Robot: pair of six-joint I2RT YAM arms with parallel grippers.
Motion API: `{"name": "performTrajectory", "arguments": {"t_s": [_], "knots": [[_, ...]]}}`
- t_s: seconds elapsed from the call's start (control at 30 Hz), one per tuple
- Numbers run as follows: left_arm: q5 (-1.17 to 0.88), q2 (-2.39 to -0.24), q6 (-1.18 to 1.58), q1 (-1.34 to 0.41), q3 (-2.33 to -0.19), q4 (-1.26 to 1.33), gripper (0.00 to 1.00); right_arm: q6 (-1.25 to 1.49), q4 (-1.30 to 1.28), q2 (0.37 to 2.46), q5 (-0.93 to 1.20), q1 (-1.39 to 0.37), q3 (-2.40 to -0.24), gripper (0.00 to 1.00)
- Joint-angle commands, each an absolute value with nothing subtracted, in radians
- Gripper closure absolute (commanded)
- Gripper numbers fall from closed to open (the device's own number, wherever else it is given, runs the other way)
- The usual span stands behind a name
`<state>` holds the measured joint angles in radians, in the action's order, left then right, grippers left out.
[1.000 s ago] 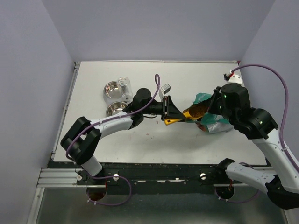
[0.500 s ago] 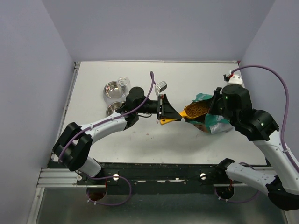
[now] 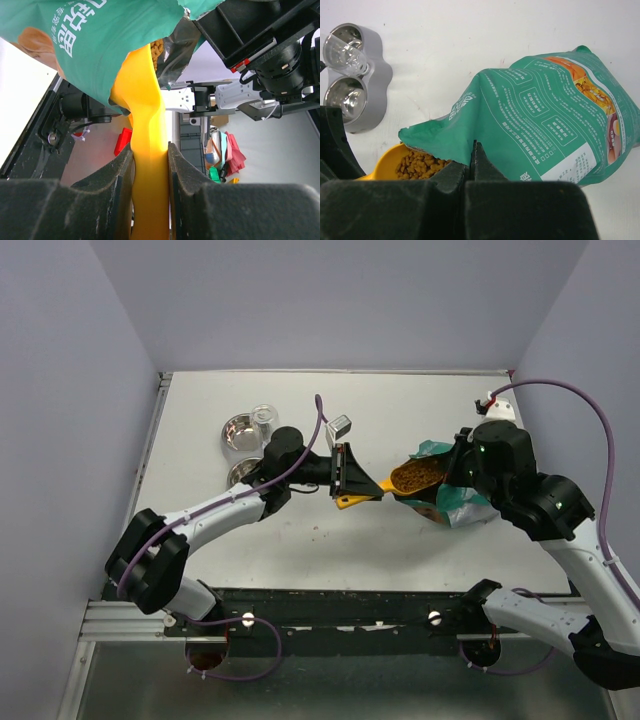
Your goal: Serve the pet food
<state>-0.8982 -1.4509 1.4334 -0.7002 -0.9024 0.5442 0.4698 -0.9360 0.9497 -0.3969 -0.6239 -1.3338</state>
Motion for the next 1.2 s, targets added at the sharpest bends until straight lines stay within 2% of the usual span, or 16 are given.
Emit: {"name": "performTrajectory", "arguments": {"t_s": [0.0,0.1,0.2,0.37,0.6,0.7,0.83,0.9,0.97,1.0,1.07,1.1,1.17], "knots": [[-0.805,-1.44,1.448,-0.661,-0.897,0.647,1.0,0.462,-0.917,0.928,-0.422,-0.629,-1.359,1.0],[-0.784,-1.389,1.505,-0.655,-0.838,0.718,1.0,0.456,-0.92,0.934,-0.426,-0.629,-1.376,1.0],[-0.801,-1.345,1.448,-0.65,-0.827,0.623,1.0,0.459,-0.922,0.933,-0.431,-0.629,-1.382,1.0],[-0.799,-1.384,1.587,-0.641,-0.756,0.825,1.0,0.46,-0.925,0.936,-0.411,-0.629,-1.384,1.0],[-0.801,-1.457,1.69,-0.647,-0.805,0.847,1.0,0.457,-0.914,0.953,-0.394,-0.63,-1.387,1.0],[-0.766,-1.421,1.739,-0.653,-0.753,0.865,1.0,0.456,-0.914,0.953,-0.397,-0.629,-1.394,1.0],[-0.756,-1.423,1.562,-0.658,-0.831,0.62,1.0,0.463,-0.913,0.95,-0.394,-0.629,-1.39,1.0],[-0.773,-1.526,1.67,-0.66,-0.854,0.795,1.0,0.457,-0.907,0.951,-0.394,-0.629,-1.384,1.0],[-0.74,-1.517,1.764,-0.669,-0.807,0.948,1.0,0.453,-0.911,0.962,-0.391,-0.63,-1.397,1.0],[-0.747,-1.47,1.712,-0.67,-0.802,0.864,1.0,0.453,-0.913,0.965,-0.396,-0.629,-1.404,1.0],[-0.752,-1.41,1.498,-0.672,-0.874,0.533,1.0,0.454,-0.913,0.965,-0.397,-0.629,-1.405,1.0],[-0.752,-1.429,1.458,-0.675,-0.911,0.475,1.0,0.453,-0.908,0.965,-0.391,-0.629,-1.402,1.0],[-0.802,-1.532,1.578,-0.672,-0.937,0.663,1.0,0.446,-0.908,0.971,-0.377,-0.63,-1.397,1.0]]}}
